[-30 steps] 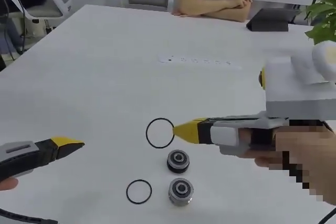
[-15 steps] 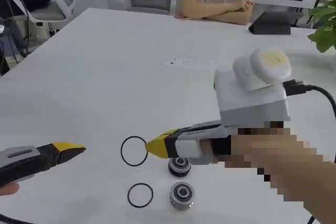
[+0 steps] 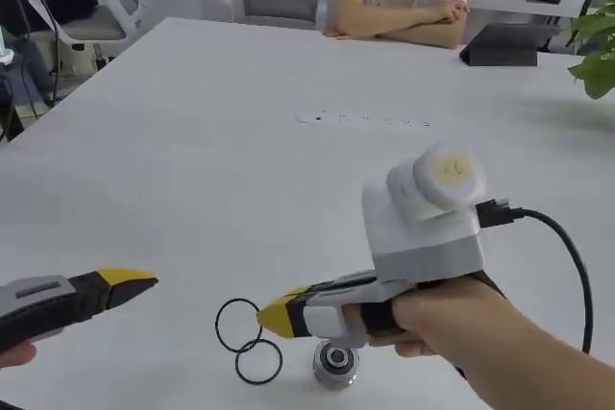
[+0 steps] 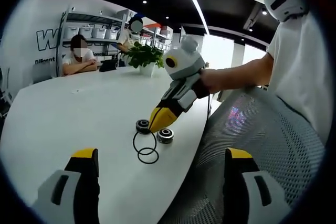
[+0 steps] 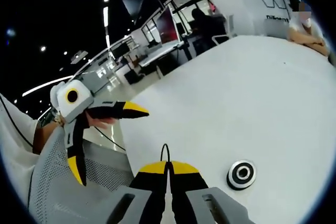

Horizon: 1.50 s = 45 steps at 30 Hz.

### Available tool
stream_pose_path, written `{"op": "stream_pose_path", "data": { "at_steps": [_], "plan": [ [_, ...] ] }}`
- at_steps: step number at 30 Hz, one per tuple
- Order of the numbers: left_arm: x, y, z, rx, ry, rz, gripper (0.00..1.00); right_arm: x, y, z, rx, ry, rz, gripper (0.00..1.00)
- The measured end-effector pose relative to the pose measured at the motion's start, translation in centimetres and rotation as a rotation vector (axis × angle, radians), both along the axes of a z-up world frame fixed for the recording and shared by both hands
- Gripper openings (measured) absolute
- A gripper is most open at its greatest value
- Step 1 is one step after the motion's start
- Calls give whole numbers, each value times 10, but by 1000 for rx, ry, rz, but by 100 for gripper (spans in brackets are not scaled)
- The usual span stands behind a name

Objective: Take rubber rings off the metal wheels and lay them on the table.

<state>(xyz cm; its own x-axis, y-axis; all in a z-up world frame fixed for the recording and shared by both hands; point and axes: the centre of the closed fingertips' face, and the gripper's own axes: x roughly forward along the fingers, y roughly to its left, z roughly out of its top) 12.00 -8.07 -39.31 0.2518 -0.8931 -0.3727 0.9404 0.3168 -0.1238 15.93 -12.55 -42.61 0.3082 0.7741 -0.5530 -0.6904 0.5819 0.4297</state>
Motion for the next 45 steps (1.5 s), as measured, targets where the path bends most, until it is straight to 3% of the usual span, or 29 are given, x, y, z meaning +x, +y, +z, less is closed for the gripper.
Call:
{"op": "stream_pose_path", "data": {
  "at_steps": [7,14,19,45],
  "plan": [
    [-1,-1,-2,0,6,6,99,-1,-5,-12,17,58,-24,0],
    [-2,-1,-5,11,10,12,99,-3,-16,-29,-42,117,-60,0],
    [0,0,-4,7,9,24,98,-3,-21,-36,-81,120,-69,0],
    [-1,5,-6,19,13,42,98,3,-30,-41,-139,78,-70,4]
  ]
}}
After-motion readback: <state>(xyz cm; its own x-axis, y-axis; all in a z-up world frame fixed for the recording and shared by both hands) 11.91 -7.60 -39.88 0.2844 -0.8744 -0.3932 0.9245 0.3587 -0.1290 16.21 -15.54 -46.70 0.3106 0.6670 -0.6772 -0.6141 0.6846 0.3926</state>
